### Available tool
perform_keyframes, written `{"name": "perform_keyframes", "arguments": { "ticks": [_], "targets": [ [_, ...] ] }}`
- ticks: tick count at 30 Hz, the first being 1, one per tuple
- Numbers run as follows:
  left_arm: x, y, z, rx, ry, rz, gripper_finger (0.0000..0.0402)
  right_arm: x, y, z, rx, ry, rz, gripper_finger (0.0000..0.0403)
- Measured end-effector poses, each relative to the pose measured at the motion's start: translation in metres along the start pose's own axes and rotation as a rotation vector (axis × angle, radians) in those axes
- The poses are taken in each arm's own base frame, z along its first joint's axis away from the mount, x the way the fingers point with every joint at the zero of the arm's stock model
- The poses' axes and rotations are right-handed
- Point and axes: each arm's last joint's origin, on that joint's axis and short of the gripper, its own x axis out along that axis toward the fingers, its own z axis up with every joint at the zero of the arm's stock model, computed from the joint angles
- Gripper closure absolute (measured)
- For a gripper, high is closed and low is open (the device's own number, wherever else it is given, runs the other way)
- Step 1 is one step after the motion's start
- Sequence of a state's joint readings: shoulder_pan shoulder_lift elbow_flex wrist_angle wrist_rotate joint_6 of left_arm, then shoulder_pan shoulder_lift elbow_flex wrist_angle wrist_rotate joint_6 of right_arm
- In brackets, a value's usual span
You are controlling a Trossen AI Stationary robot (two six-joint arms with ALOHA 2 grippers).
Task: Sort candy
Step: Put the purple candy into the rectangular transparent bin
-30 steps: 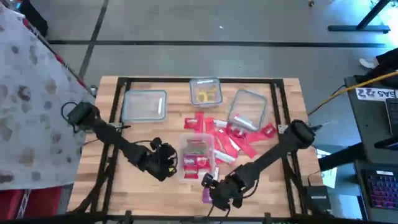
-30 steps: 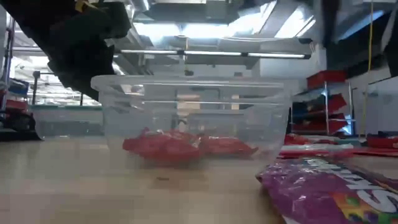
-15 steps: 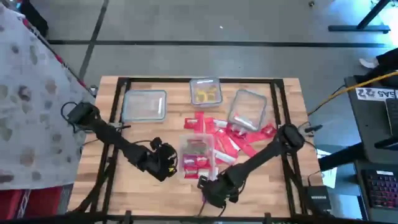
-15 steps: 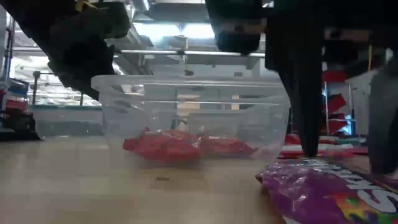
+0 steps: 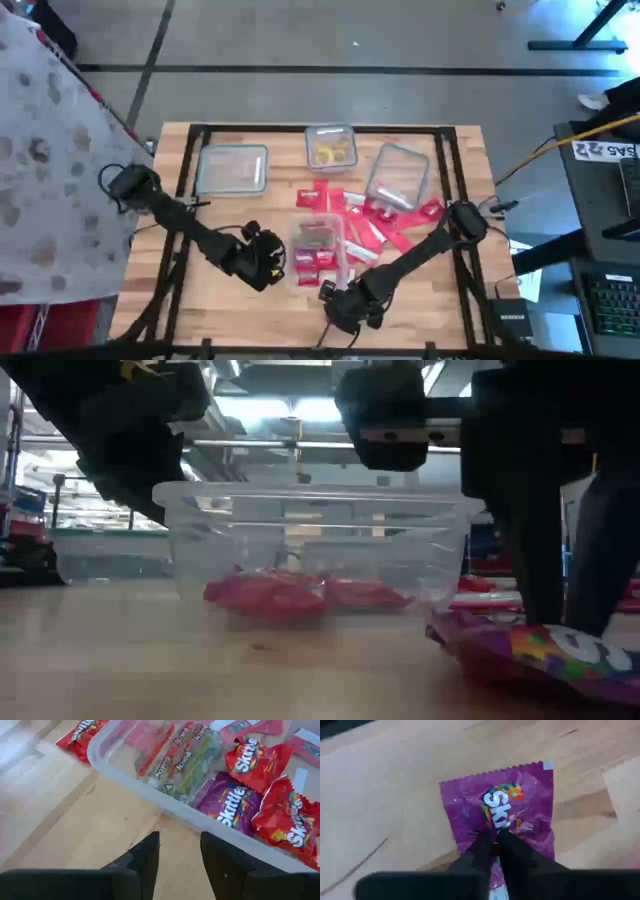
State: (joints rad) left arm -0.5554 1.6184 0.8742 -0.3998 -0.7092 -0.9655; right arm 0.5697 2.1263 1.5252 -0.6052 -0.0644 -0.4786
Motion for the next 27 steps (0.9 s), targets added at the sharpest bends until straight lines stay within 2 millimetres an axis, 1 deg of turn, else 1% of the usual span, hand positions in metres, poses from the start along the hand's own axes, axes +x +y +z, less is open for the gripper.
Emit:
{"name": "perform_keyframes", "arguments": {
  "ticks": [3, 8, 11, 13, 15, 21, 24, 27],
  "targets": [
    [0.0, 0.0, 0.0, 0.0, 0.0, 0.0, 0.0273, -0.013, -0.005, 0.011, 0.08, -0.02, 0.0, 0.04],
    [0.0, 0.0, 0.0, 0.0, 0.0, 0.0, 0.0273, -0.048, -0.016, 0.032, 0.146, -0.032, -0.021, 0.0402],
    [0.0, 0.0, 0.0, 0.0, 0.0, 0.0, 0.0273, -0.07, -0.024, 0.043, 0.163, -0.036, -0.097, 0.0402],
    [0.0, 0.0, 0.0, -0.002, 0.0, 0.0, 0.0273, -0.079, -0.029, 0.044, 0.18, -0.023, -0.154, 0.0403],
    [0.0, 0.0, 0.0, 0.0, 0.0, 0.0, 0.0273, -0.083, -0.034, 0.041, 0.224, 0.013, -0.183, 0.0403],
    [0.0, 0.0, 0.0, -0.002, 0.0, -0.001, 0.0273, -0.085, -0.059, 0.01, 0.472, 0.168, -0.29, 0.0403],
    [0.0, 0.0, 0.0, -0.002, 0.0, -0.001, 0.0273, -0.084, -0.066, 0.002, 0.513, 0.202, -0.324, 0.0403],
    [0.0, 0.0, 0.0, -0.002, 0.0, -0.002, 0.0273, -0.084, -0.065, 0.002, 0.489, 0.203, -0.302, 0.0403]
  ]
}}
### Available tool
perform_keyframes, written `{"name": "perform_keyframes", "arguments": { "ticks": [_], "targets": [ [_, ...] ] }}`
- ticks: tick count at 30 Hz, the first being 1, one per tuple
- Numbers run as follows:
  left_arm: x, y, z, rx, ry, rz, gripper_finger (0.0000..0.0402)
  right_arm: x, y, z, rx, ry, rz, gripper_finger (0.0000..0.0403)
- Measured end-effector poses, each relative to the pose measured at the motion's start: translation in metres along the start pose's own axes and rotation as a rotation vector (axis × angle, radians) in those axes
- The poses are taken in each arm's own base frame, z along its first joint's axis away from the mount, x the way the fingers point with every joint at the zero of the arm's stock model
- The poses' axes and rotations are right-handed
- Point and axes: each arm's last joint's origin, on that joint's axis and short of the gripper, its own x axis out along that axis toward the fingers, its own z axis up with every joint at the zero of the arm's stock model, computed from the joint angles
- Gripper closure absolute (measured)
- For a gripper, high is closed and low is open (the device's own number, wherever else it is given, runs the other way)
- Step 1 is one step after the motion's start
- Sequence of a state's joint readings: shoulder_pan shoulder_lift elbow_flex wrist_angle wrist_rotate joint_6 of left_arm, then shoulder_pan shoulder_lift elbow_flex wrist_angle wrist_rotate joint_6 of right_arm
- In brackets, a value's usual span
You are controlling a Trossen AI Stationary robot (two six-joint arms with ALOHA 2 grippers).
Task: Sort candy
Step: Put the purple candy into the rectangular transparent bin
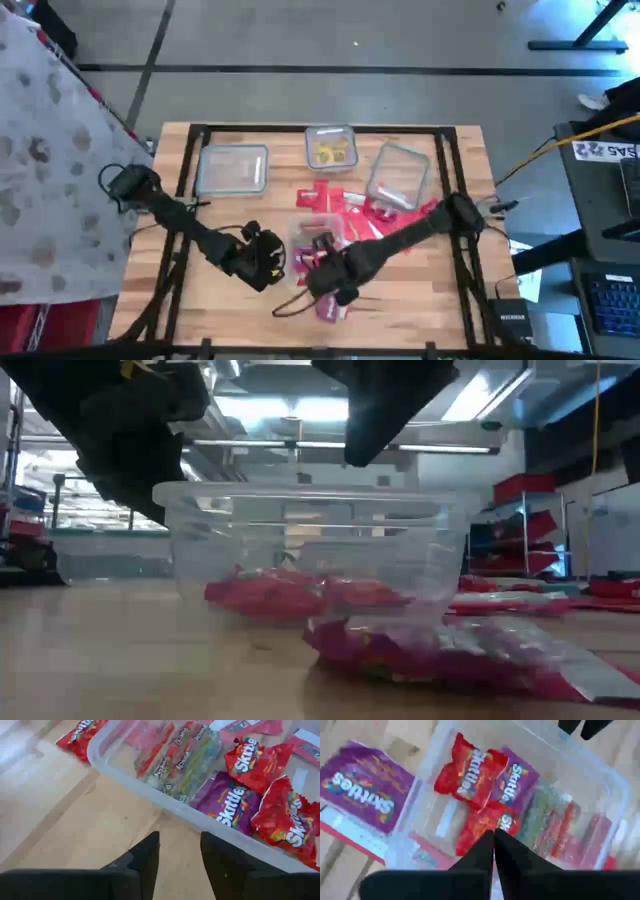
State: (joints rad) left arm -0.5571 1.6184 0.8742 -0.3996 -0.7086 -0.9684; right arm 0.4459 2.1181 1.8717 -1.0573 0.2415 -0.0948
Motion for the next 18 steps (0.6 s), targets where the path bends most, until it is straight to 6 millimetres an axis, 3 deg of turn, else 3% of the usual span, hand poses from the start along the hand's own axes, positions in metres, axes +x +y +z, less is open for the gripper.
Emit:
{"name": "perform_keyframes", "arguments": {
  "ticks": [9, 14, 18],
  "targets": [
    [0.0, 0.0, 0.0, 0.0, 0.0, 0.0, 0.0273, -0.011, 0.054, 0.011, -0.361, -0.142, 0.212, 0.0403],
    [0.0, 0.0, 0.0, -0.001, 0.0, 0.0, 0.0273, -0.007, 0.063, 0.024, -0.302, -0.256, 0.205, 0.0402],
    [0.0, 0.0, 0.0, -0.001, 0.0, 0.0, 0.0273, 0.01, 0.067, 0.032, -0.158, -0.283, 0.253, 0.0401]
  ]
}}
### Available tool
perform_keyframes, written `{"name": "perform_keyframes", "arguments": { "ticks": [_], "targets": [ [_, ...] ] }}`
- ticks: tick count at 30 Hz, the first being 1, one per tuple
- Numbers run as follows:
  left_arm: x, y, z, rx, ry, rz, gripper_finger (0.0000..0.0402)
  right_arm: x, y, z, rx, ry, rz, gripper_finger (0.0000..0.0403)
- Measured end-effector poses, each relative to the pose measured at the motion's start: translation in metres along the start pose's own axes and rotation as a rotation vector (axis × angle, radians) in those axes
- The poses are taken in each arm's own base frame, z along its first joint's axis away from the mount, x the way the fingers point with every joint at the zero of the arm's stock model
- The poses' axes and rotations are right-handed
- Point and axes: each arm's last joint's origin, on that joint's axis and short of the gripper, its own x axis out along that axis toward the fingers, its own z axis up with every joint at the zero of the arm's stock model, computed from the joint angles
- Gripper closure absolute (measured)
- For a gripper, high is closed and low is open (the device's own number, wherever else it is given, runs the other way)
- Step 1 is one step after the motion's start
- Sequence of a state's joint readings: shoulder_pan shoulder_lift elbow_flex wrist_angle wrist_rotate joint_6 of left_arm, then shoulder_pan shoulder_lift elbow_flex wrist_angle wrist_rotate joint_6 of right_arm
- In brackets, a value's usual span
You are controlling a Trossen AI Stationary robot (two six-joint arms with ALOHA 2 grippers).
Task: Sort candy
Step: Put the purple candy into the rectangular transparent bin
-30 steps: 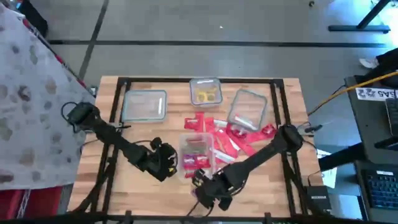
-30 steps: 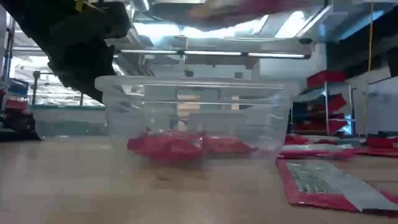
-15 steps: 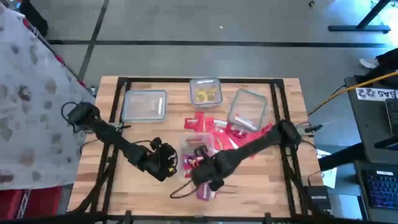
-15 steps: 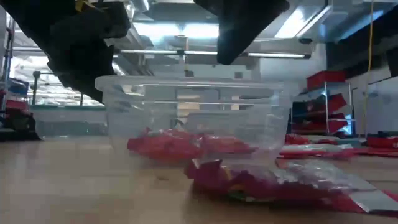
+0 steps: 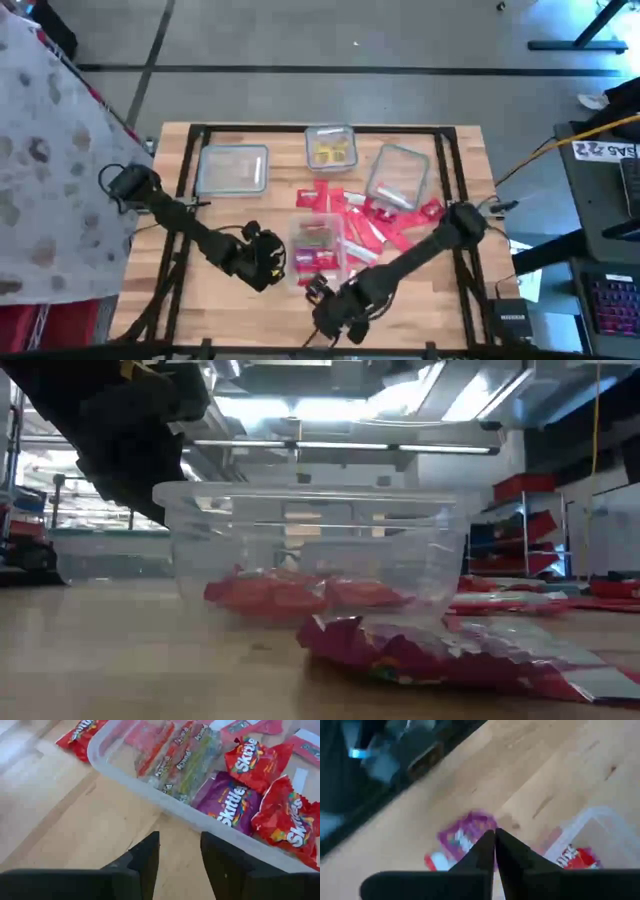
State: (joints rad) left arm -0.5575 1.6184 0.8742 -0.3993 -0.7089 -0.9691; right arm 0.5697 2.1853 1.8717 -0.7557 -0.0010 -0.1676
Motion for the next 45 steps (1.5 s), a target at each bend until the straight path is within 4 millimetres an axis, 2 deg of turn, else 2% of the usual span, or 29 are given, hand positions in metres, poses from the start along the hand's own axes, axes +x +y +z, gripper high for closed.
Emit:
{"name": "perform_keyframes", "arguments": {
  "ticks": [5, 10, 17, 23, 37, 45],
  "targets": [
    [0.0, 0.0, 0.0, 0.004, 0.0, 0.0, 0.0273, 0.032, -0.003, -0.009, 0.023, 0.047, 0.047, 0.0402],
    [0.0, 0.0, 0.0, 0.0, -0.002, 0.002, 0.0273, 0.049, -0.015, -0.01, 0.033, 0.01, 0.03, 0.0402],
    [0.0, 0.0, 0.001, -0.001, -0.004, 0.004, 0.0273, 0.049, -0.026, -0.015, 0.054, 0.038, 0.035, 0.0403],
    [0.0, 0.0, 0.001, 0.0, -0.007, 0.007, 0.0273, 0.059, -0.032, -0.023, 0.005, 0.07, 0.107, 0.0403],
    [0.001, 0.001, 0.0, 0.006, -0.007, 0.012, 0.0273, 0.06, -0.014, -0.028, -0.105, 0.157, 0.109, 0.0403],
    [0.001, 0.001, 0.0, 0.009, -0.005, 0.015, 0.0273, 0.059, -0.008, -0.033, -0.102, 0.224, 0.123, 0.0403]
  ]
}}
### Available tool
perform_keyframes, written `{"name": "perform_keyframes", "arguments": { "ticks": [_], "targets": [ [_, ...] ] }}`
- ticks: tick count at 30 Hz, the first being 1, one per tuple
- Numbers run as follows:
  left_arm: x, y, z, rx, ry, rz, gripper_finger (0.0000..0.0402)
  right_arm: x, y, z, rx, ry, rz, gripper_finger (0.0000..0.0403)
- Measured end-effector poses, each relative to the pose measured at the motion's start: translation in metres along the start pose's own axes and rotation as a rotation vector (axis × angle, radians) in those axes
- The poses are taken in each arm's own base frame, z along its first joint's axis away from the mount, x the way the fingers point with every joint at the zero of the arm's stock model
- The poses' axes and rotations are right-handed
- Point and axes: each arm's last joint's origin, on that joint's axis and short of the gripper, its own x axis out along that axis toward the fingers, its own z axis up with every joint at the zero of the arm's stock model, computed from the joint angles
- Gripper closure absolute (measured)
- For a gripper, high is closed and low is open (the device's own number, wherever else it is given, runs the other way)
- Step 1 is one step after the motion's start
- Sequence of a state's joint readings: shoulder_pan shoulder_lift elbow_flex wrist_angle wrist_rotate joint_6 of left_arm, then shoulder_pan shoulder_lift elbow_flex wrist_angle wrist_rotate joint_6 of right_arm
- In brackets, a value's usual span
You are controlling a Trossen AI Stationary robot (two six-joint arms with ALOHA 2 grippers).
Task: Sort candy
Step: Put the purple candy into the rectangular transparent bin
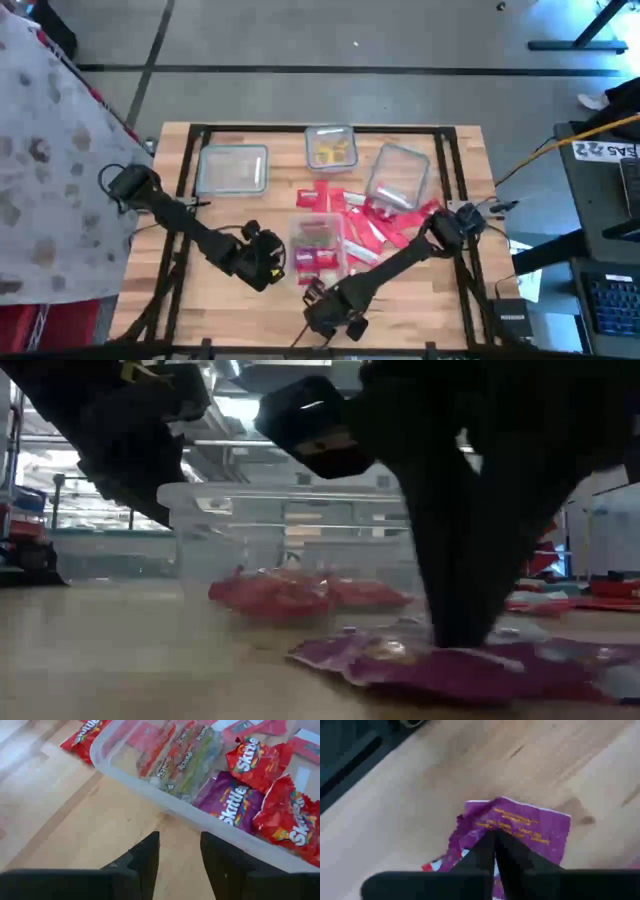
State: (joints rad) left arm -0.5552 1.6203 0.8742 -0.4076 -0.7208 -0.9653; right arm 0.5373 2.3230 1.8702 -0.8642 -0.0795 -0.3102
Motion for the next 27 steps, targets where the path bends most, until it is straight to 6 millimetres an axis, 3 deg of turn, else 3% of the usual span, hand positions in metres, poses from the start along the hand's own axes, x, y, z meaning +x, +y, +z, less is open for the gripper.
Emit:
{"name": "perform_keyframes", "arguments": {
  "ticks": [13, 21, 27],
  "targets": [
    [0.0, 0.0, 0.0, -0.003, 0.0, -0.001, 0.0273, -0.006, 0.014, -0.022, 0.203, 0.25, 0.074, 0.0403],
    [-0.001, 0.0, 0.0, -0.002, 0.0, -0.002, 0.0273, -0.022, 0.025, -0.037, 0.262, 0.436, 0.082, 0.0403],
    [-0.002, -0.001, -0.001, 0.002, 0.0, -0.006, 0.0273, -0.04, 0.031, -0.042, 0.348, 0.513, -0.033, 0.0403]
  ]
}}
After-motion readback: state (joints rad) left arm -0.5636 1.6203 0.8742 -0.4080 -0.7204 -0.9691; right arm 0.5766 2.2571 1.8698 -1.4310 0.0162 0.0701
